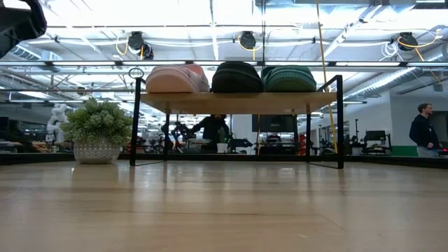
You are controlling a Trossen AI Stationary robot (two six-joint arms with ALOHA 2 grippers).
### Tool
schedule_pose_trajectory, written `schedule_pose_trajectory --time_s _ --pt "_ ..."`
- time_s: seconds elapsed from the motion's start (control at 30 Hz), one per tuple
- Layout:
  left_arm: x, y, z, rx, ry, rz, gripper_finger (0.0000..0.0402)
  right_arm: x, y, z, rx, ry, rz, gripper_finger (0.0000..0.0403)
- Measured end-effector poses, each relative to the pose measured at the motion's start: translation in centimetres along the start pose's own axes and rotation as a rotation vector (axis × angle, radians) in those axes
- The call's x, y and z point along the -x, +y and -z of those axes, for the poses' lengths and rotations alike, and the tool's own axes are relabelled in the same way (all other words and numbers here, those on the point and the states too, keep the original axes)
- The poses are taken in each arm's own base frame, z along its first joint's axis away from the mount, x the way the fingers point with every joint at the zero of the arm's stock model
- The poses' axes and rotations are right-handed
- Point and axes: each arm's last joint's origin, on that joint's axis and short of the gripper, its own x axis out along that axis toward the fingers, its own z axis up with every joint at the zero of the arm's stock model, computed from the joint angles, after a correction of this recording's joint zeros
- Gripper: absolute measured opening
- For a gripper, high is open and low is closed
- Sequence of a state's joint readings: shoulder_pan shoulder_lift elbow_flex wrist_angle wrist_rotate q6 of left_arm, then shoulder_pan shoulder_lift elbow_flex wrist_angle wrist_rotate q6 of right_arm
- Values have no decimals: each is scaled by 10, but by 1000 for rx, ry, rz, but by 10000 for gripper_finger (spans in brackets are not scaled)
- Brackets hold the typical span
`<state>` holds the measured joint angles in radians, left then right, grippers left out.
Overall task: Pick and place slides into the shelf
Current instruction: Return to Home Position
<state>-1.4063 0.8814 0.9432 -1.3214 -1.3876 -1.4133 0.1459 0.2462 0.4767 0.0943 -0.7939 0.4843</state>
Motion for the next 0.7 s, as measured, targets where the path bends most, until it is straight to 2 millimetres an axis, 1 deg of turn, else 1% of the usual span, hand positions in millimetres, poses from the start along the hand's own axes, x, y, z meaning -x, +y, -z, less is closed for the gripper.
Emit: schedule_pose_trajectory --time_s 0.07,0.13,0.2,0.3,0.43,0.53,0.63,0.7 --pt "-2 -2 12 -7 -1 1 85 -2 -6 6 12 27 59 94" --pt "-4 -3 23 -5 -9 0 85 -4 -14 13 73 47 91 96" --pt "-6 -3 34 -9 -22 -4 85 -5 -19 18 113 55 98 97" --pt "-9 0 44 -33 -65 -18 85 -4 -22 20 136 32 109 97" --pt "-11 8 45 -39 -81 -37 71 -1 -26 18 134 4 158 98" --pt "-11 14 43 -40 -84 -40 43 4 -30 16 144 -5 203 98" --pt "-10 20 38 -37 -111 -42 10 8 -31 13 182 6 169 98" --pt "-9 22 36 -39 -129 -47 5 10 -34 12 178 3 199 98"
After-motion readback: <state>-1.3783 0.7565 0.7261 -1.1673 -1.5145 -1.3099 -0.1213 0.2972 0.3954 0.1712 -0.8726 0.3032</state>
